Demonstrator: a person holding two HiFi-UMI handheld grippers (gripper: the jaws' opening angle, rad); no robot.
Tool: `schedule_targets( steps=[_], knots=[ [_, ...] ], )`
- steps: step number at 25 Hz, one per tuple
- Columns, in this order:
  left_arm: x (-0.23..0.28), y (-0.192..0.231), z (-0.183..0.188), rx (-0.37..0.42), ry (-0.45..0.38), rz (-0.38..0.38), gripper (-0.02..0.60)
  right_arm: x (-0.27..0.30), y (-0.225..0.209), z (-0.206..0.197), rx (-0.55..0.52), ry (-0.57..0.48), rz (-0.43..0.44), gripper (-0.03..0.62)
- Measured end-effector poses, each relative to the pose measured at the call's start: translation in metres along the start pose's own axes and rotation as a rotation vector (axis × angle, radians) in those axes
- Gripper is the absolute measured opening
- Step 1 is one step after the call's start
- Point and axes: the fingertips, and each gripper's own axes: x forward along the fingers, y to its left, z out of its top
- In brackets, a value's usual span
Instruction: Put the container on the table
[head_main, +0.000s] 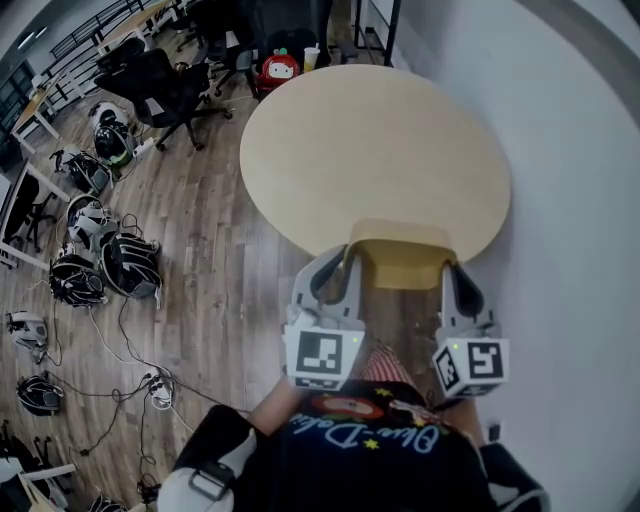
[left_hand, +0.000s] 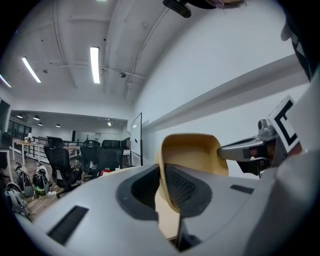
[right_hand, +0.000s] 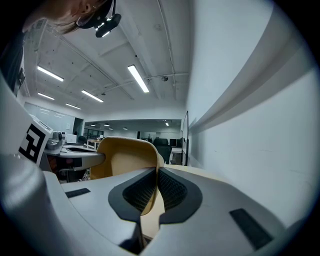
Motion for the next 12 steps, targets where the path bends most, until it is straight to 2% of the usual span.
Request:
schedule_targets(
  steps=[12],
  knots=[
    [0.018, 0.023, 0.000, 0.022, 0.035, 0.078, 0.031, 0.045, -0.001, 0.006, 0.004, -0.018, 0.101, 0.014]
  ],
)
